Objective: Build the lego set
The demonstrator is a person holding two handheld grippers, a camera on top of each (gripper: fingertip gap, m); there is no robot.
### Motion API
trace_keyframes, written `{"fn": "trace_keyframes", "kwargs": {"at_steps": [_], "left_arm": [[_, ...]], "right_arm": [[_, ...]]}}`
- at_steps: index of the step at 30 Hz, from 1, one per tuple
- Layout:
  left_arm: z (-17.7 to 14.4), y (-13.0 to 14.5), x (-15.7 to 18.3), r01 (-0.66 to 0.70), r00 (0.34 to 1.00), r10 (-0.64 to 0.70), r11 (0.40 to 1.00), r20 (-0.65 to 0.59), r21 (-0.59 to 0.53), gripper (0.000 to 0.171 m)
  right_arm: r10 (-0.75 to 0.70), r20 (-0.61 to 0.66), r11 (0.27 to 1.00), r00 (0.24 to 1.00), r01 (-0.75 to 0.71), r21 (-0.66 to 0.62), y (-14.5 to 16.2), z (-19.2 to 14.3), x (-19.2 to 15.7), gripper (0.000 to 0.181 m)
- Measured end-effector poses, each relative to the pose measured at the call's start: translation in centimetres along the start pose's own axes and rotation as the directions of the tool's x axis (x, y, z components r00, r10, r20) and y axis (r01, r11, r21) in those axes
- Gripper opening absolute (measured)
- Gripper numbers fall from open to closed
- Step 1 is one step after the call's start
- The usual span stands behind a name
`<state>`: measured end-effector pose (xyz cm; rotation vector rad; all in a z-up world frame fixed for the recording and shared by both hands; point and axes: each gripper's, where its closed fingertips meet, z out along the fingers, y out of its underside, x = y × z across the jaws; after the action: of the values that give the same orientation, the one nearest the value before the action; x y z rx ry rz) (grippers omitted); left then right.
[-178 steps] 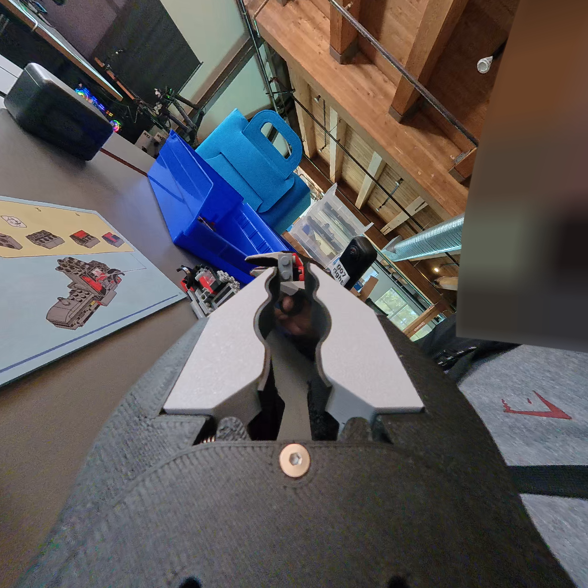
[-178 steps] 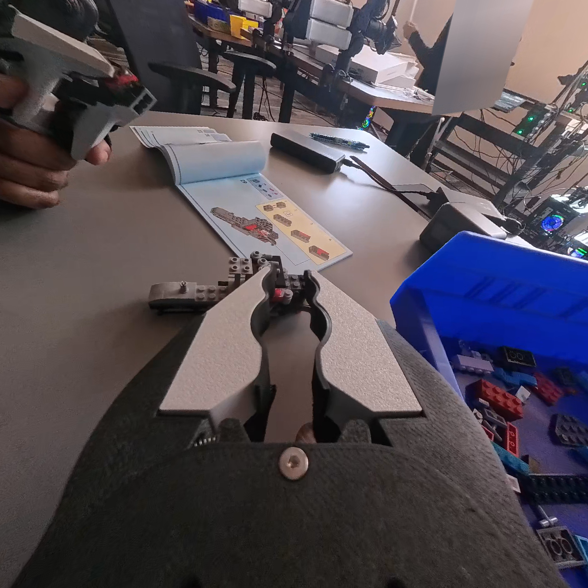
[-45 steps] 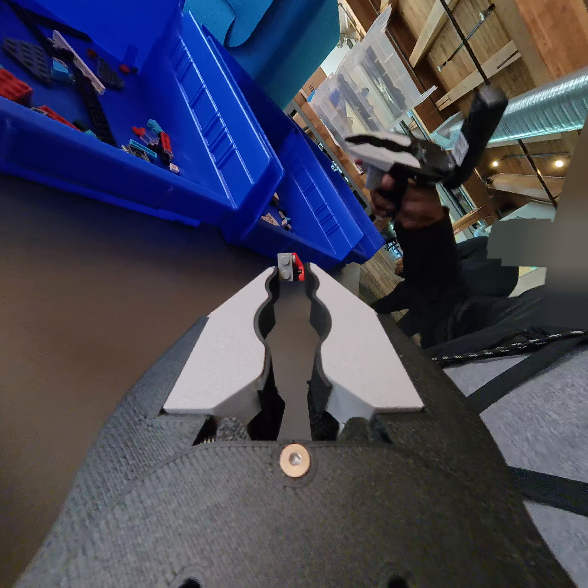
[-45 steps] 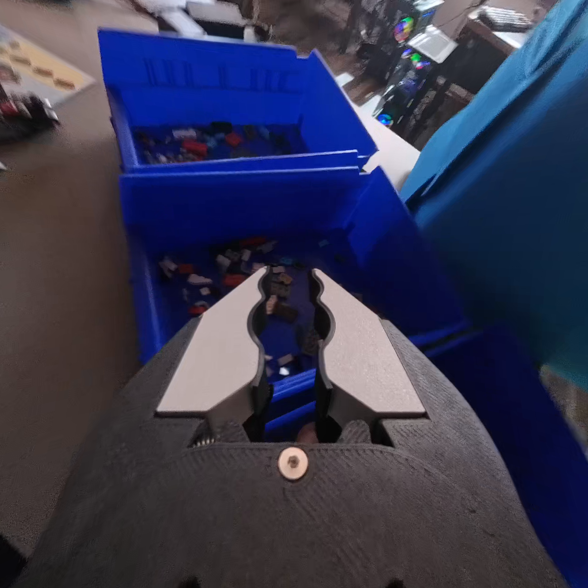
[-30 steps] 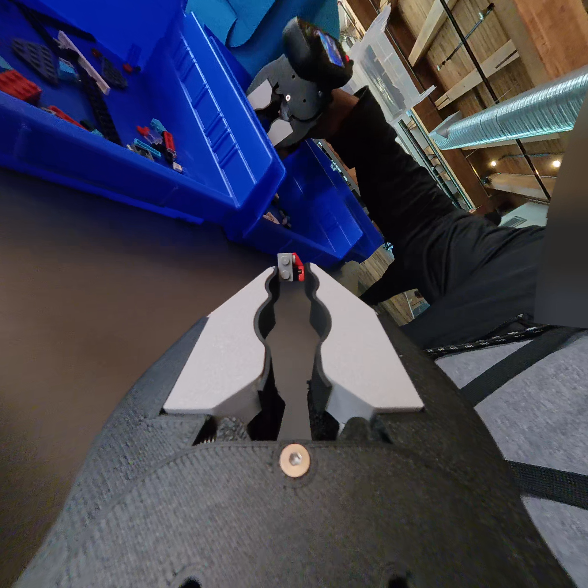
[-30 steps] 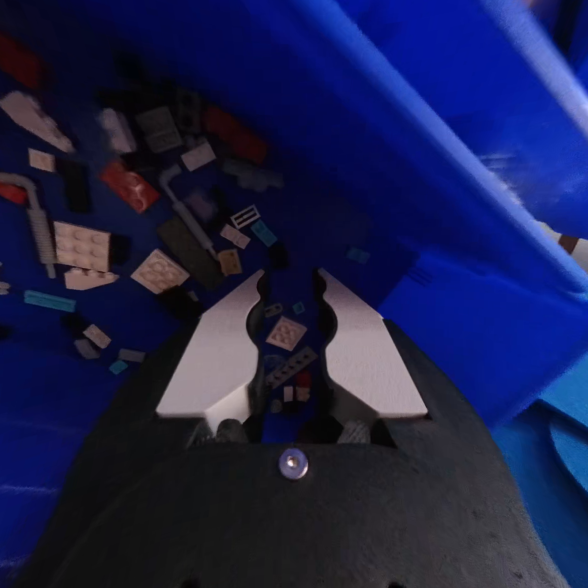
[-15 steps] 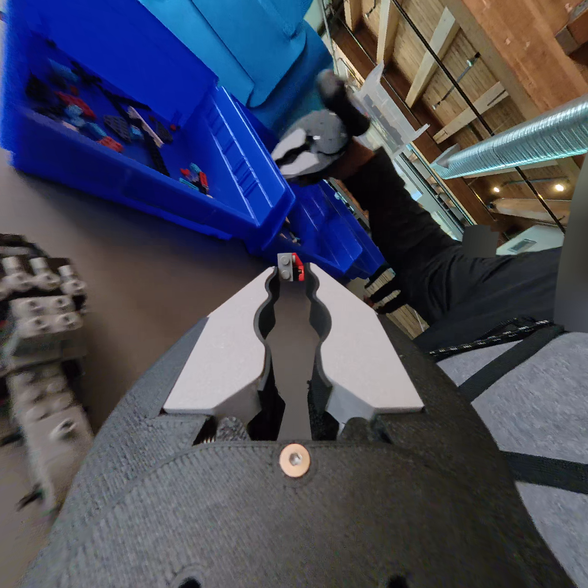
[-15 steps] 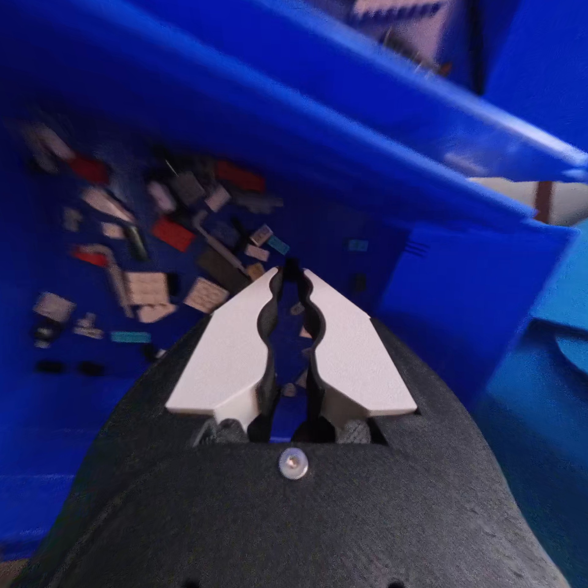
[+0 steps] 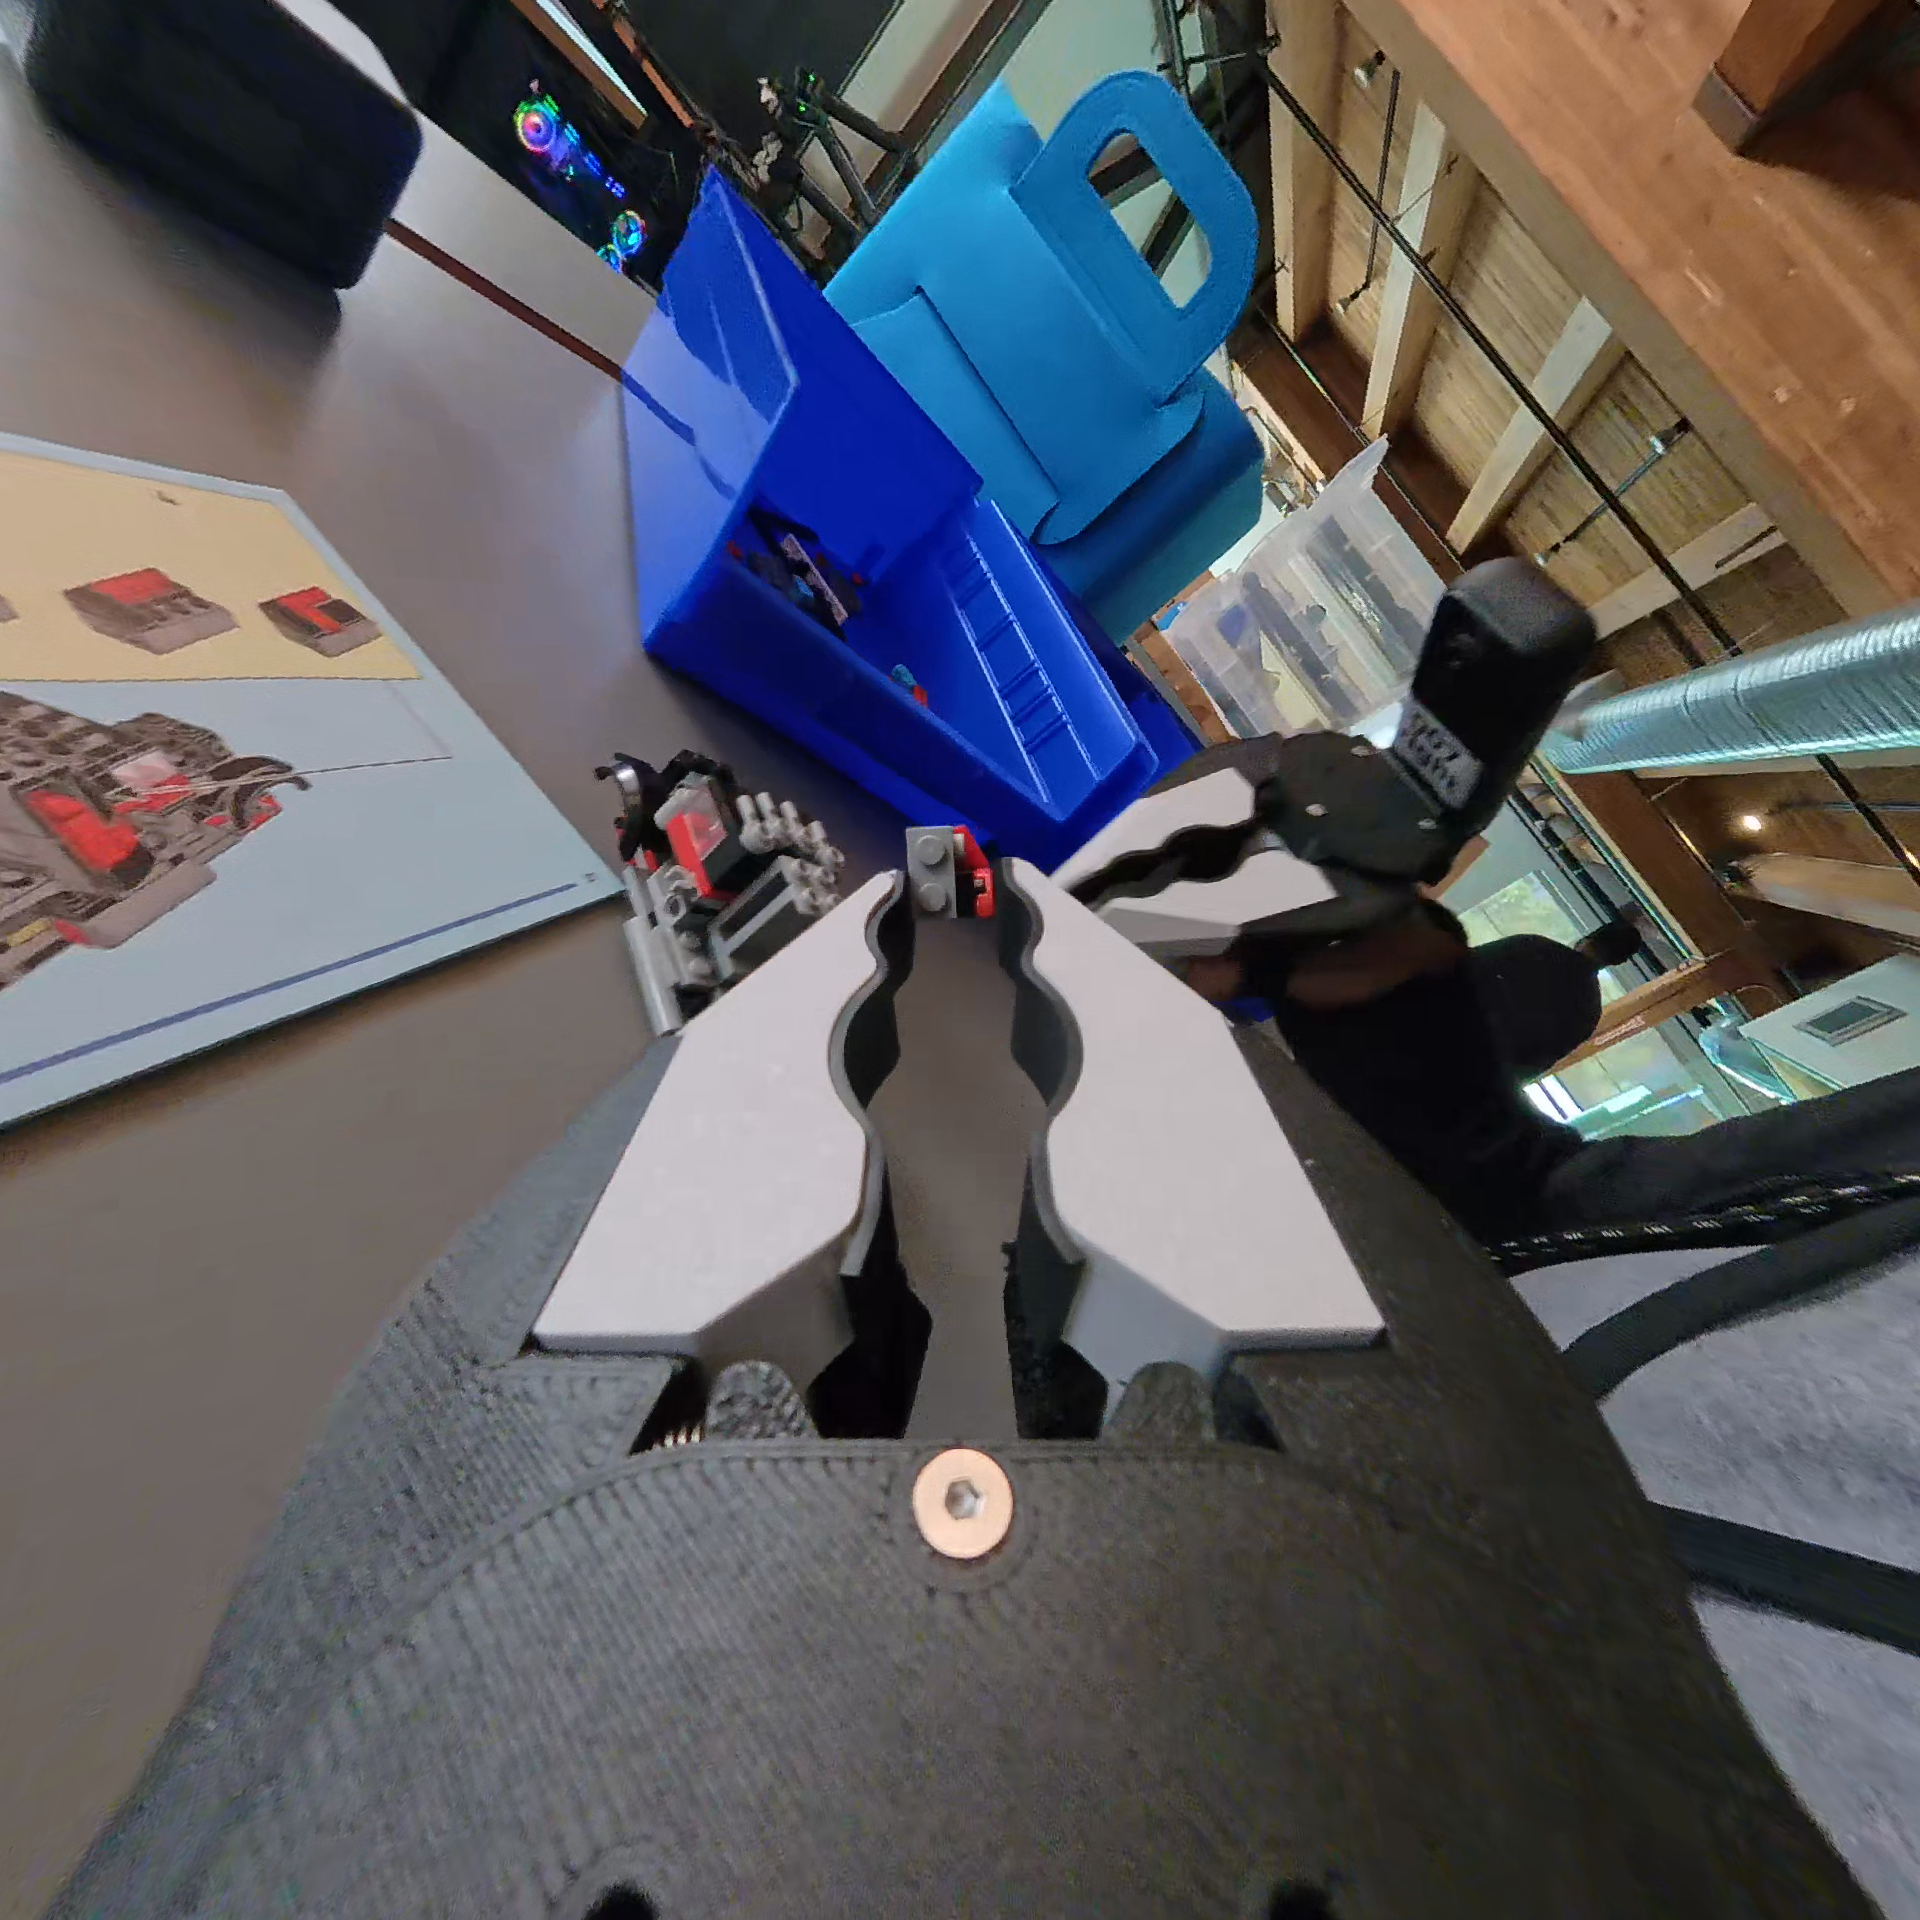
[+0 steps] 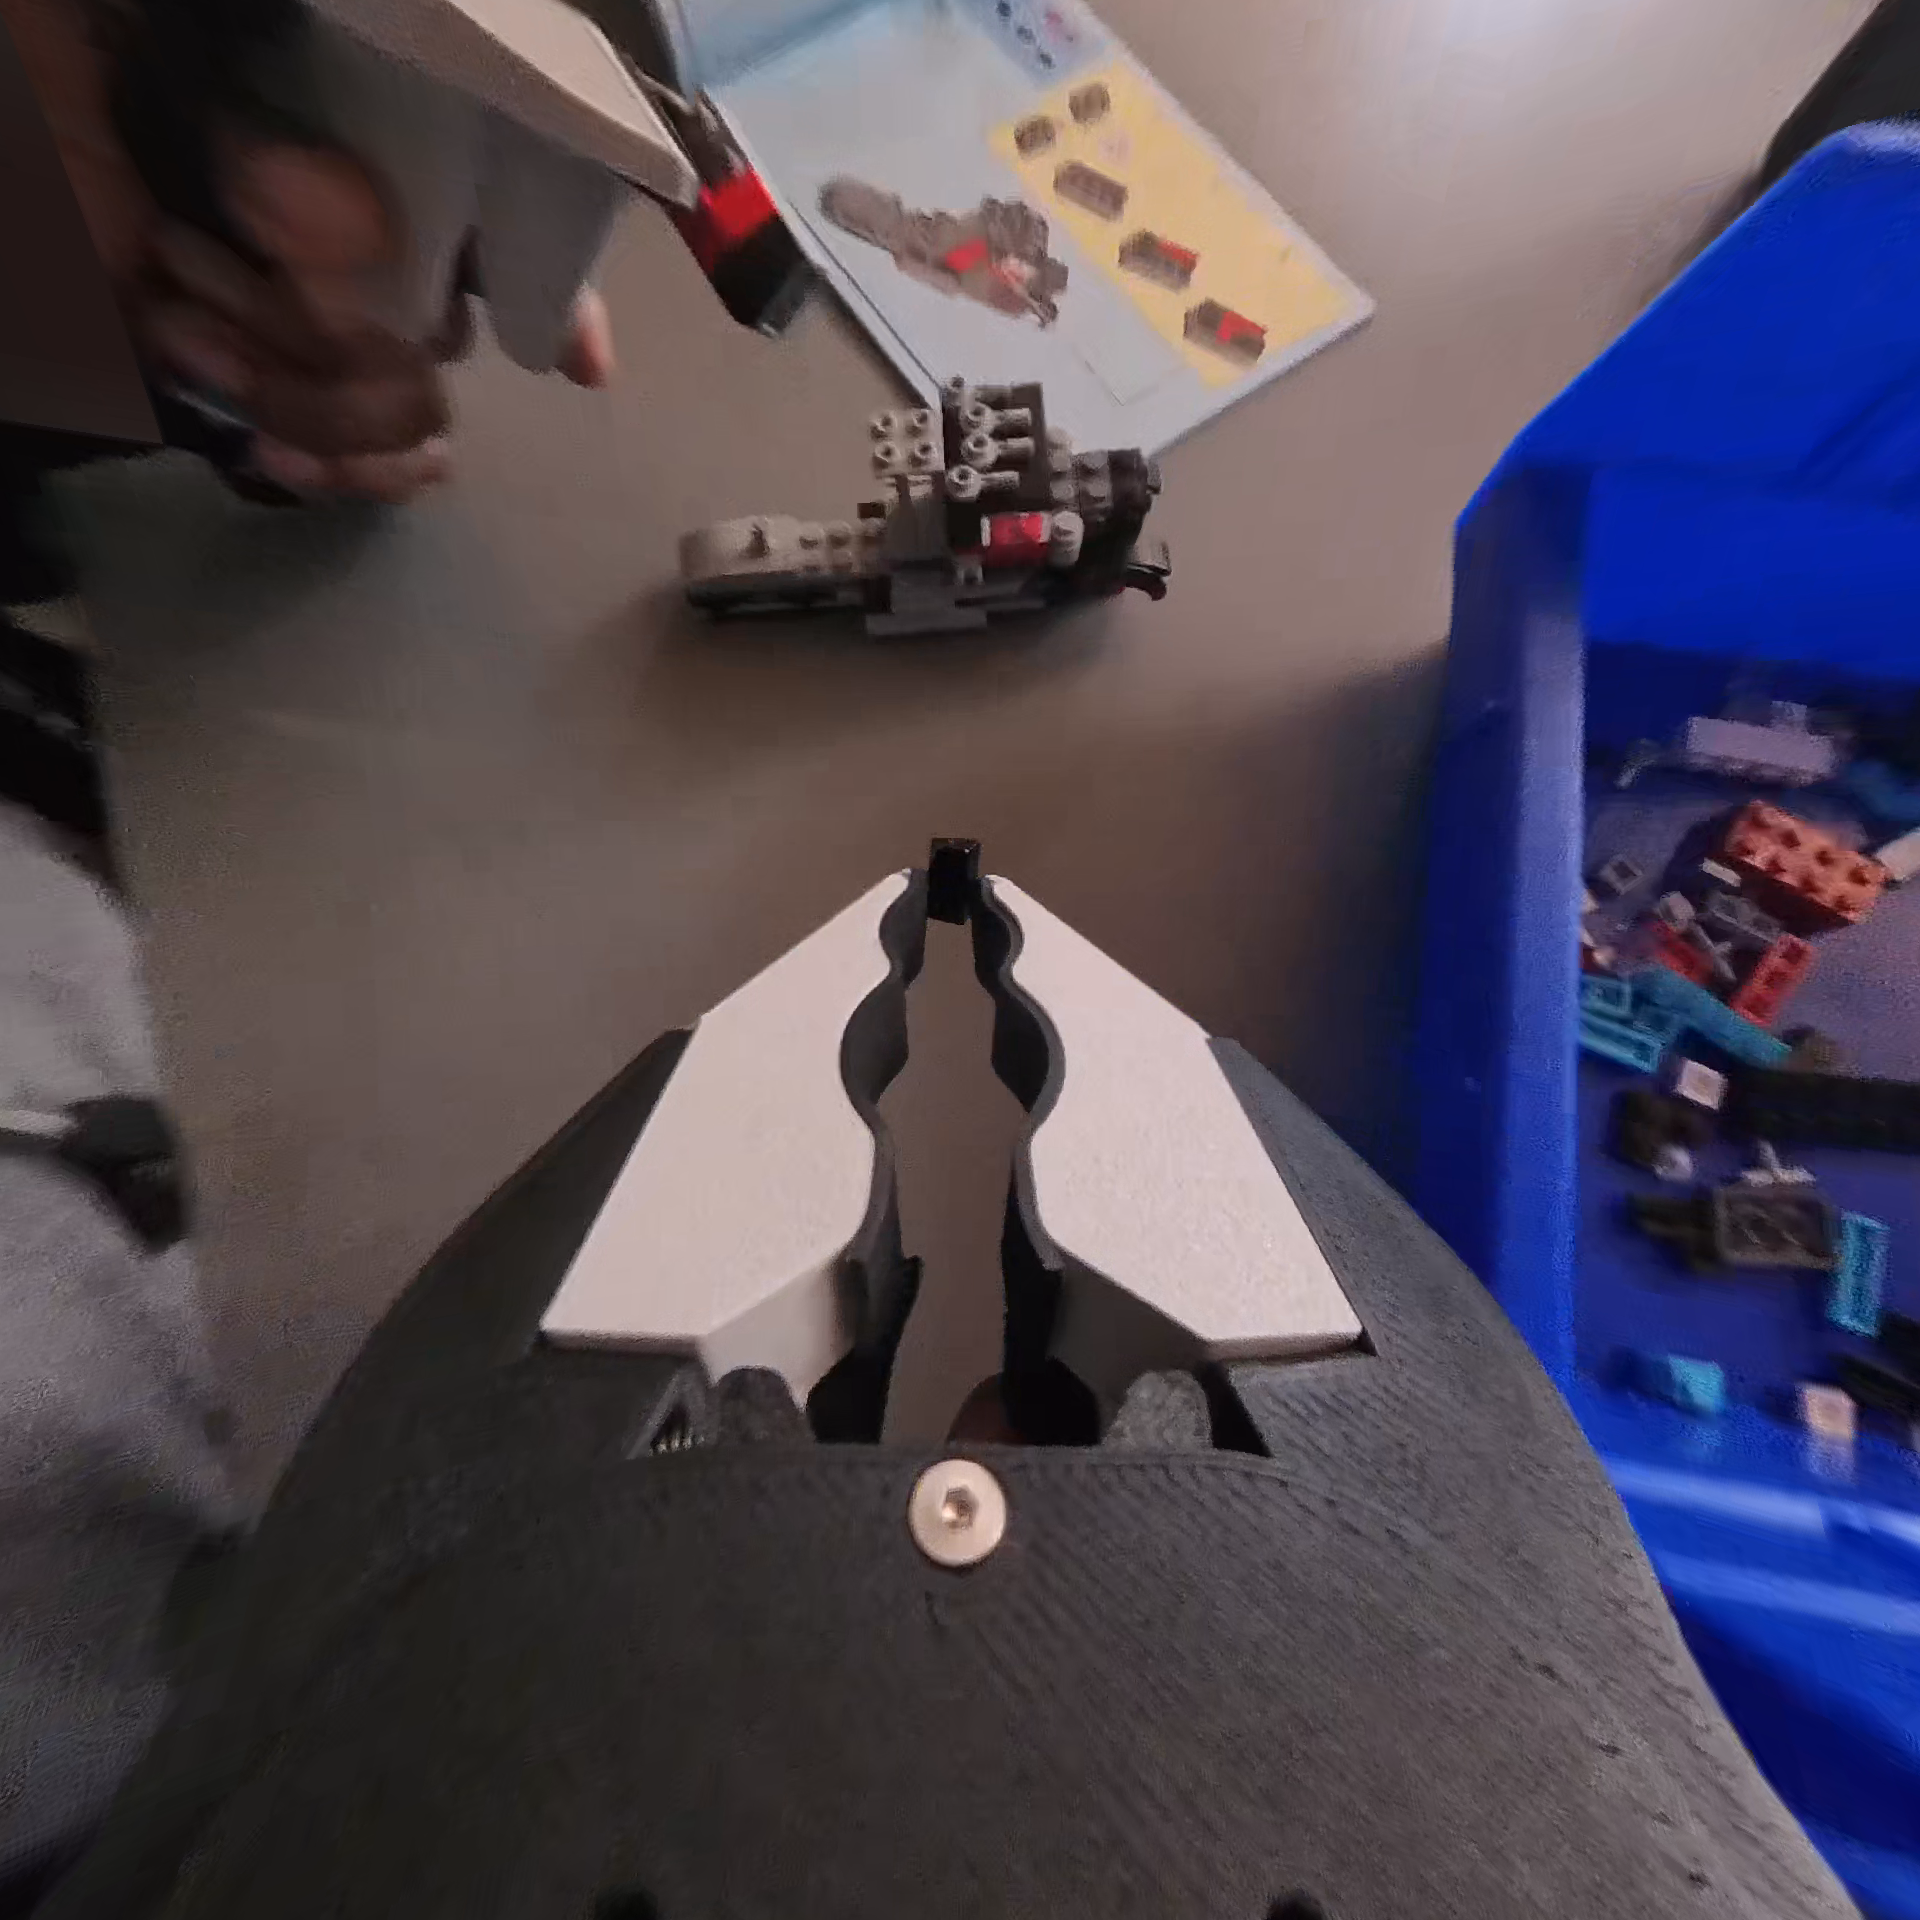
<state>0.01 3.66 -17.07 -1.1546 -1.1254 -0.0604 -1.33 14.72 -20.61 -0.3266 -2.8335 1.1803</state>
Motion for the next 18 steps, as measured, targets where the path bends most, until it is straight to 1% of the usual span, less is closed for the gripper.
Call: {"fn": "trace_keyframes", "kwargs": {"at_steps": [3, 5, 8, 11, 12, 14, 18], "left_arm": [[-0.5, 0.0, -0.7, 0.024, 1.0, -0.024, 1.0, 0.002, 0.004, 0.015], [-0.9, -0.1, -0.6, 0.043, 0.999, -0.043, 0.999, -0.023, 0.018, 0.015], [-1.0, 0.0, -0.4, 0.033, 0.999, -0.033, 0.999, -0.031, 0.016, 0.015], [-0.9, 0.1, -0.3, 0.019, 0.999, -0.019, 1.0, -0.027, 0.011, 0.015], [-0.9, 0.1, -0.3, 0.015, 1.0, -0.015, 1.0, -0.025, 0.013, 0.015], [-1.0, 0.1, -0.3, 0.009, 1.0, -0.008, 1.0, -0.024, 0.017, 0.015], [-1.0, 0.3, -0.2, -0.001, 1.0, 0.001, 1.0, -0.017, 0.014, 0.015]], "right_arm": [[0.011, -0.046, 1.0, 0.999, -0.012, -0.025, -0.1, 3.3, 0.9, 0.009], [0.017, -0.045, 0.999, 0.999, -0.019, -0.041, -0.2, 4.4, 0.9, 0.009], [0.037, -0.021, 0.998, 0.999, -0.038, -0.048, -0.2, 5.3, 0.4, 0.009], [0.046, -0.015, 0.997, 0.999, -0.047, -0.06, 0.1, 5.6, 0.2, 0.01], [0.053, -0.013, 0.997, 0.999, -0.053, -0.059, 0.2, 5.5, 0.1, 0.013], [0.066, -0.009, 0.996, 0.998, -0.067, -0.056, 0.5, 5.1, 0.1, 0.02], [0.122, -0.042, 0.991, 0.992, -0.123, -0.044, 1.9, 3.8, 0.9, 0.021]]}}
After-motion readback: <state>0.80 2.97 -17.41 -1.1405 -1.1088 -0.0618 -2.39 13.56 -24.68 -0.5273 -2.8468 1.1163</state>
